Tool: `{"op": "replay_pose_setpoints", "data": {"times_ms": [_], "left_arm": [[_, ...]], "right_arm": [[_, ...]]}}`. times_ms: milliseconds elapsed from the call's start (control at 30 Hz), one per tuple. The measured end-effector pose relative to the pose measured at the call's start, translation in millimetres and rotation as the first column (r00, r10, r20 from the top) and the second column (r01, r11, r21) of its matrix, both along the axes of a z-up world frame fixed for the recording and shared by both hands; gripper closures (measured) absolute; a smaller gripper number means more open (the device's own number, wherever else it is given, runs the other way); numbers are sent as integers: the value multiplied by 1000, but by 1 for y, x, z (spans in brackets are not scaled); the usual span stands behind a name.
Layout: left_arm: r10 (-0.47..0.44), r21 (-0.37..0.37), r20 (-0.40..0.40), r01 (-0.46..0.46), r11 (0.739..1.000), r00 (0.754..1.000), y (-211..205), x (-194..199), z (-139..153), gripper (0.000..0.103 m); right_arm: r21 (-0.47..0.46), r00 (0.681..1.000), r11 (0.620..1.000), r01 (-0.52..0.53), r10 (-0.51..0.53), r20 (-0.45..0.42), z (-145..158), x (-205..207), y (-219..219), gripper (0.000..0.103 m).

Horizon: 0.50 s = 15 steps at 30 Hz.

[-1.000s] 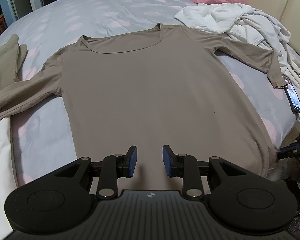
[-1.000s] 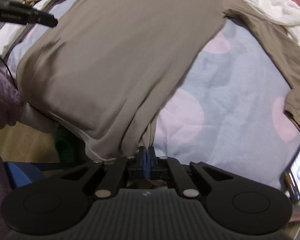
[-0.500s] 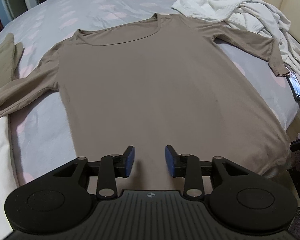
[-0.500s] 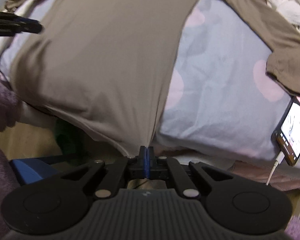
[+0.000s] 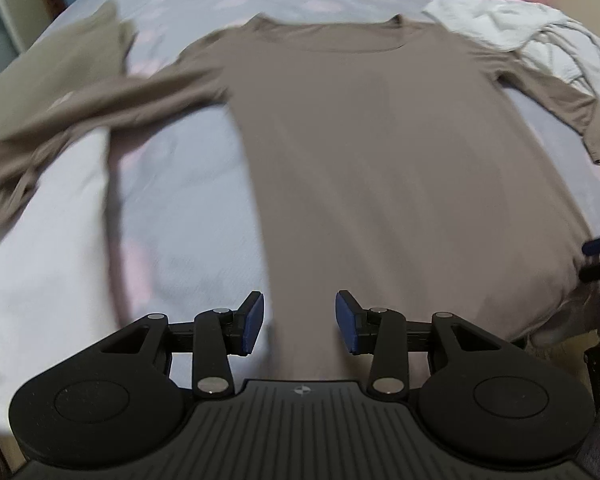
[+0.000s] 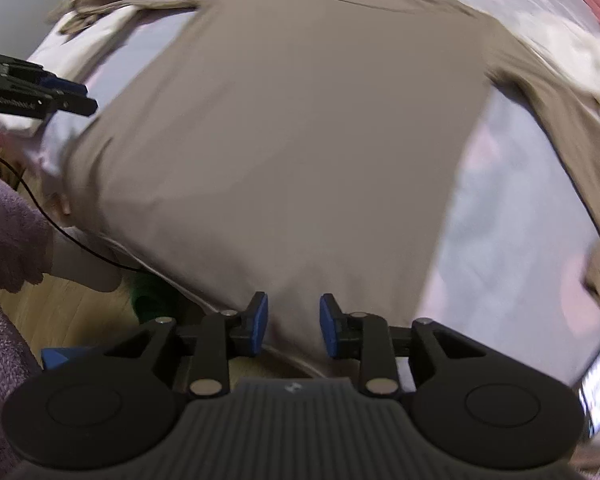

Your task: Fold clothes

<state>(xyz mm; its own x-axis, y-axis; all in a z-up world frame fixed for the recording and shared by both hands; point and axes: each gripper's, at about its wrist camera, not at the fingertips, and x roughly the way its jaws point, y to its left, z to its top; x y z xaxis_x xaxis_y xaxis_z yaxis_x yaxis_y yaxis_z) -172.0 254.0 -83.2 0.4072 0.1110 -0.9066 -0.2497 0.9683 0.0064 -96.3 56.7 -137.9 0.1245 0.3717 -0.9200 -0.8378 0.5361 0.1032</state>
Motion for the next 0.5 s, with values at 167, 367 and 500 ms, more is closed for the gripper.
{"op": "replay_pose_setpoints", "data": {"times_ms": [167, 367, 500], "left_arm": [[0, -27, -42, -1, 1000, 999, 1, -33, -14, 66], [-105, 58, -113, 112, 992, 988, -16, -34, -42, 81], [-120, 37, -128, 126, 991, 984, -16, -29, -41, 102]], "right_arm": [[29, 994, 994, -102, 101, 27, 5, -9, 33, 63], [36, 987, 987, -158, 156, 47, 6, -15, 61, 57], [-7, 990, 991, -135, 135, 48, -1, -11, 55, 51]]}}
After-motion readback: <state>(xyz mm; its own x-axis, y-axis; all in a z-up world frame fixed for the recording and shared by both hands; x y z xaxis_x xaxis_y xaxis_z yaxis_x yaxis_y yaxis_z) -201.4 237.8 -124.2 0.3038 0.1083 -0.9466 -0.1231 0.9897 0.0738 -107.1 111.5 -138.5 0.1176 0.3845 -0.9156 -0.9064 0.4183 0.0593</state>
